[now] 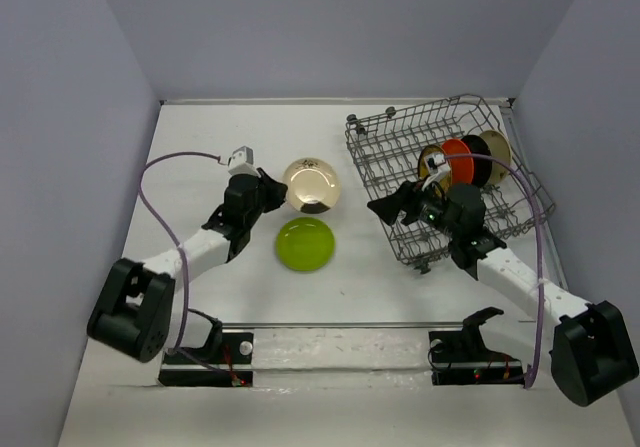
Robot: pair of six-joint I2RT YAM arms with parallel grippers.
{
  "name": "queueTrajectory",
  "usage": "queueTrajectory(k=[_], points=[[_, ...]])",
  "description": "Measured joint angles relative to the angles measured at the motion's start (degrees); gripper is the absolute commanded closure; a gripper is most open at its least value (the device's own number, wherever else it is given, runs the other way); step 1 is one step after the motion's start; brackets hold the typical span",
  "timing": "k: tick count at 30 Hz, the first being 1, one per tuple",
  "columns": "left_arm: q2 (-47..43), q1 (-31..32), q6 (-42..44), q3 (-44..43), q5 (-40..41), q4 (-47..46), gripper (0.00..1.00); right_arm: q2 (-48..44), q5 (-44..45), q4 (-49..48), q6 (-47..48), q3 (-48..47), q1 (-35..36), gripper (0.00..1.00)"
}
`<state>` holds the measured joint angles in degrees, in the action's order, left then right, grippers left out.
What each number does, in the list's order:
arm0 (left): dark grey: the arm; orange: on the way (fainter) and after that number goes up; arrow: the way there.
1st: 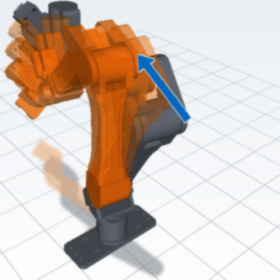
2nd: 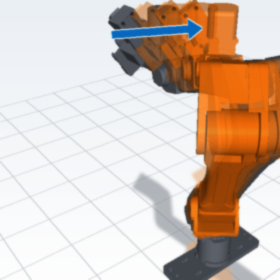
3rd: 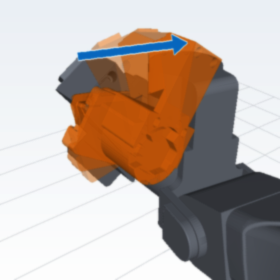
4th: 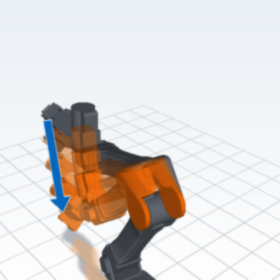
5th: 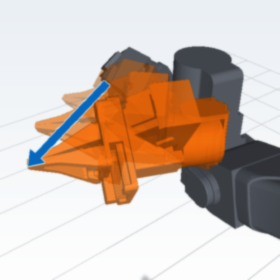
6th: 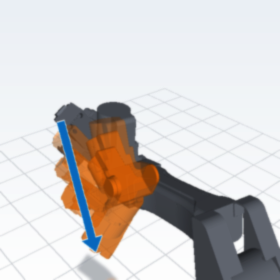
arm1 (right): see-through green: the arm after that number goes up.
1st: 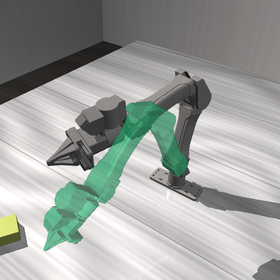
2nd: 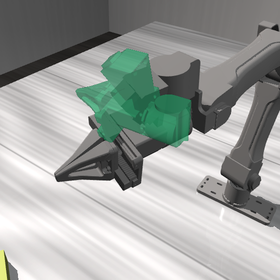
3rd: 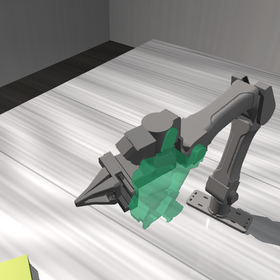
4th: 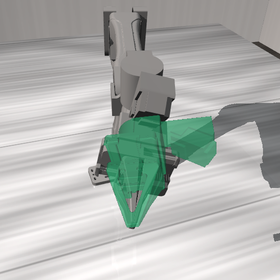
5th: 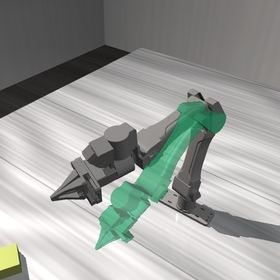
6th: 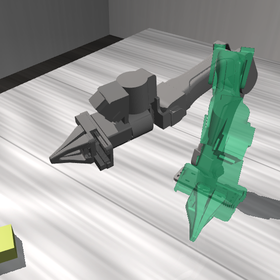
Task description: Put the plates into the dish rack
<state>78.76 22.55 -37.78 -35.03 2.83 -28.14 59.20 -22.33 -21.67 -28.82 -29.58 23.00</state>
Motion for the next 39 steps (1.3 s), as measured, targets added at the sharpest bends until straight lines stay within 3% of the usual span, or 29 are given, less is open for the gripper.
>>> queueTrajectory(k=[6,12,16,18,19,20,21,23,24,25,30,36,39], points=[[-18.1,8.3,0.7,8.9,-1.8,-4.6,0.94,3.7,-7.2,0.3,-1.5,-3.7,0.1,0.15],[-24.9,9.5,0.2,14.1,-5.0,-6.0,0.94,5.8,-8.0,0.6,-2.5,-6.3,0.9,0.15],[-26.3,10.2,-0.2,15.2,-7.3,-6.4,0.94,9.6,-8.8,0.6,-3.6,-6.4,3.0,0.21],[-26.3,10.5,-0.2,15.3,-8.3,-6.9,0.94,11.5,-9.7,0.5,-4.3,-6.4,4.4,0.36],[-26.3,10.6,-0.3,15.4,-9.0,-7.3,0.94,12.3,-9.9,0.5,-4.4,-6.5,5.0,0.65],[-26.3,10.8,-0.3,15.6,-9.5,-7.8,0.89,13.2,-10.3,0.6,-4.5,-6.7,5.8,0.84],[-26.5,10.9,-0.4,15.7,-10.0,-8.0,0.65,13.9,-10.6,0.5,-5.1,-6.8,6.4,0.93],[-27.6,10.8,-0.5,15.9,-10.1,-7.2,0.38,13.8,-10.8,0.2,-6.2,-6.9,7.0,0.93],[-28.2,10.8,0.0,16.0,-10.4,-6.7,0.12,13.3,-10.6,0.1,-6.1,-6.9,7.0,0.93],[-29.6,10.9,-0.3,16.0,-10.4,-6.3,0.01,12.4,-10.0,0.6,-6.1,-6.9,7.1,0.93],[-38.4,11.1,0.7,14.3,-10.0,1.0,0.01,6.9,0.1,7.7,-2.6,-9.4,7.1,0.93],[-48.6,11.1,5.7,6.1,-10.0,16.5,0.01,2.6,27.8,19.9,7.9,-18.3,7.0,0.93],[-52.5,11.1,9.6,2.2,-10.2,24.0,0.01,2.7,37.3,21.8,11.8,-19.8,5.5,0.93]])
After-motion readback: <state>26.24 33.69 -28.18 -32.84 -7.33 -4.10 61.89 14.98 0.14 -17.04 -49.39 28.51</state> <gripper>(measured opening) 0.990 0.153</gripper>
